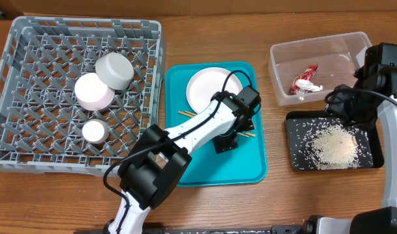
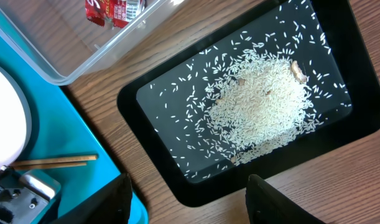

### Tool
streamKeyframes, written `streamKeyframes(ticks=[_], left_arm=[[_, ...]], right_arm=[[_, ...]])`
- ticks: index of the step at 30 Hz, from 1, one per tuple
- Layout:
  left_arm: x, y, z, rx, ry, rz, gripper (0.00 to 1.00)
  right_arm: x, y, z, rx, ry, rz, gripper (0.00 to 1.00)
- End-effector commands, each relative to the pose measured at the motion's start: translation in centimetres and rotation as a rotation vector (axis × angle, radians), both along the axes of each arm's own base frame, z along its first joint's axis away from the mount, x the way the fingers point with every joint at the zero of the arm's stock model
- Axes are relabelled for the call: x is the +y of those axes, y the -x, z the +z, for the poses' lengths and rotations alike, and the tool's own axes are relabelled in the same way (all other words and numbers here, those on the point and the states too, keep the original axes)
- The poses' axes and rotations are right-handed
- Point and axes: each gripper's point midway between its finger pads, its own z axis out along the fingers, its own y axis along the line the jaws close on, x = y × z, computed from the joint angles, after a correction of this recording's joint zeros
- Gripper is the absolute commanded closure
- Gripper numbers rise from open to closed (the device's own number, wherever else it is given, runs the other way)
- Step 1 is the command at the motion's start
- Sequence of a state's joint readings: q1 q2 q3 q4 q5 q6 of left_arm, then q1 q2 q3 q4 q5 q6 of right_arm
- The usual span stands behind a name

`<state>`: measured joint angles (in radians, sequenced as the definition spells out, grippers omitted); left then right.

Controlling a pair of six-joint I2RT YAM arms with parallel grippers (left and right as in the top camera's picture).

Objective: Sort waste into correct bins and load items into the dishwasher
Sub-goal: 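Reach the left gripper down to the wooden chopsticks on the tray, then align the left gripper along the chopsticks and close on them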

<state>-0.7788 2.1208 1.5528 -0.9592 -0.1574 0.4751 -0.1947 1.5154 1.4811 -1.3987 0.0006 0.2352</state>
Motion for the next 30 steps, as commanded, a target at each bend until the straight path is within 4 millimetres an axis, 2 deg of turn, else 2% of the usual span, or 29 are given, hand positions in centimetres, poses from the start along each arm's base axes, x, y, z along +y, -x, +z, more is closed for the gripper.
streamKeyframes(ticks=[1, 3, 8, 10, 13, 20, 25, 26, 30], left_arm=[[-1.3, -1.6, 1.9, -0.065, 0.064, -0.029, 0.09], [-1.7, -1.8, 1.9, -0.063, 0.091, -0.047, 0.06], [-2.5, -1.0, 1.8, -0.01, 0.147, -0.065, 0.07], [-2.1, -0.9, 1.7, 0.001, 0.136, -0.06, 0.09], [-1.2, -0.7, 1.6, 0.025, 0.115, -0.044, 0.18], [0.4, -0.4, 0.8, 0.07, 0.076, -0.017, 0.19], [0.1, -1.1, 0.9, 0.041, 0.084, -0.017, 0.15], [0.0, -1.5, 0.9, 0.022, 0.085, -0.017, 0.1], [-0.2, -2.7, 1.1, -0.032, 0.091, -0.014, 0.03]], right_arm=[[-0.2, -0.3, 1.3, -0.046, 0.015, -0.004, 0.39], [-0.2, -0.3, 1.3, -0.046, 0.015, -0.004, 0.39], [-0.2, -0.2, 1.3, -0.043, 0.014, -0.004, 0.39], [-0.2, -0.2, 1.3, -0.043, 0.014, -0.004, 0.39], [-0.2, -0.2, 1.3, -0.043, 0.014, -0.004, 0.39], [-0.2, -0.2, 1.3, -0.043, 0.014, -0.004, 0.39], [-0.2, -0.3, 1.3, -0.044, 0.014, -0.004, 0.39], [-0.2, -0.3, 1.3, -0.044, 0.014, -0.004, 0.39], [-0.2, -0.3, 1.3, -0.044, 0.014, -0.004, 0.39]])
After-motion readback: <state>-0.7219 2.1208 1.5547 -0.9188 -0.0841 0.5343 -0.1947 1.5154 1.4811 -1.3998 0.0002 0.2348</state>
